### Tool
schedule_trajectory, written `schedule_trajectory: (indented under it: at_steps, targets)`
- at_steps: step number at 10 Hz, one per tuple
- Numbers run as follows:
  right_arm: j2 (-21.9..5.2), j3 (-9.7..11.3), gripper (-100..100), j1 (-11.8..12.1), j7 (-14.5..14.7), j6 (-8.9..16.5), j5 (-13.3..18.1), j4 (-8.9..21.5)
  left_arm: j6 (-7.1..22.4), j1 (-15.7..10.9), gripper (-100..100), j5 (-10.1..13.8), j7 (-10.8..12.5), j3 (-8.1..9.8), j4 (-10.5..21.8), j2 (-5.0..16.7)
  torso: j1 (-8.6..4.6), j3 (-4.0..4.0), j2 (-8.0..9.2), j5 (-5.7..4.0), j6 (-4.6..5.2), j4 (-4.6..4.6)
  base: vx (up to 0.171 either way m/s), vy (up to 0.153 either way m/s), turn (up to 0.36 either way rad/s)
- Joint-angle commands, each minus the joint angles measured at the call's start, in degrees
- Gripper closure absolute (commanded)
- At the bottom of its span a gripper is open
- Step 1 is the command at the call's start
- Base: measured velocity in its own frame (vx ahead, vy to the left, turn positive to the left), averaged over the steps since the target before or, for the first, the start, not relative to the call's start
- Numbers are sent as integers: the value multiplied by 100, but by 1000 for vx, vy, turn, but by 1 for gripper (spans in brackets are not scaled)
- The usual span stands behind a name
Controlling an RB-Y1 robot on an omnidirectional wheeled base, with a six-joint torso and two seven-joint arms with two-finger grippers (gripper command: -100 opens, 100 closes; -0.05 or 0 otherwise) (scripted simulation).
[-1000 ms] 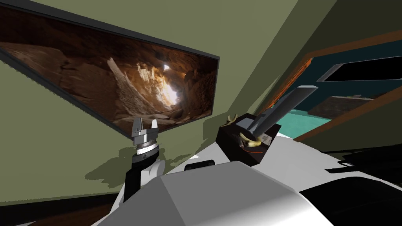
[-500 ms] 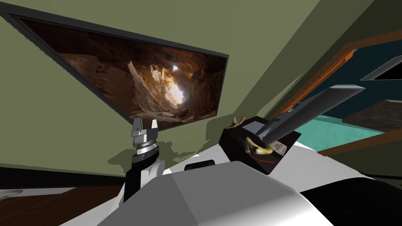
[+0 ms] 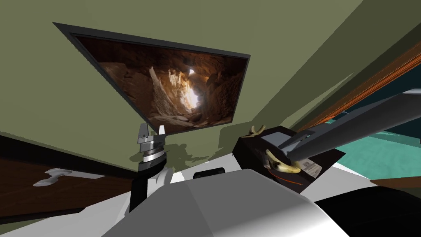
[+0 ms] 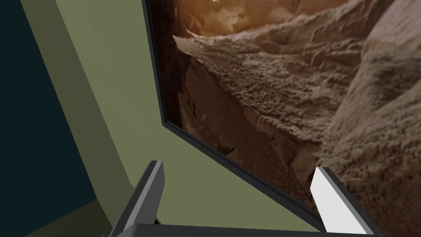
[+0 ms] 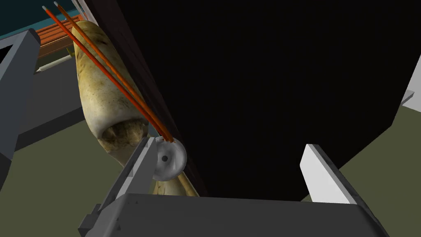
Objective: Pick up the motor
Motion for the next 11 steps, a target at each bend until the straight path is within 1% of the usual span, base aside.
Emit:
schedule_trajectory:
  at_steps: [1, 2, 3, 5, 8, 9, 11]
  targets:
    - [-19, 9, -100, -53, 41, 125, 96, 233, 0, 0, 0, 0, 0, 0, 0, 0, 0, 0, 0, 0, 0, 0, 10, -22, 107]
    - [-19, 9, -100, -53, 41, 125, 96, 233, 0, 1, 0, 0, 0, 1, 0, 0, 0, 0, 0, -1, 3, 0, 5, -9, -21]
    - [-42, 40, -100, -101, 58, 285, 257, 424, 0, 1, 0, 0, 0, 1, 0, 0, 3, 1, 2, -1, 4, 0, 7, -10, 148]
    - [-42, 40, -100, -101, 58, 285, 257, 469, 0, 1, 0, 0, 0, 0, 0, 0, 2, 0, 1, -1, 3, 0, 5, -13, 66]
    - [-93, 116, -100, -216, 96, 621, 616, 1028, 0, 0, 0, 0, 0, 0, 0, 0, -8, -1, -2, -2, 1, 0, 13, -40, 194]
    - [-100, 136, -100, -240, 105, 681, 692, 1176, 0, 1, 0, 0, 0, 1, 0, 0, -14, -3, -4, -4, 2, -1, 21, -73, 143]
    - [-101, 165, -100, -267, 115, 737, 779, 1357, 0, 1, 0, 0, 0, 1, 0, 1, -24, -2, -4, -6, 3, -1, 19, -82, 95]
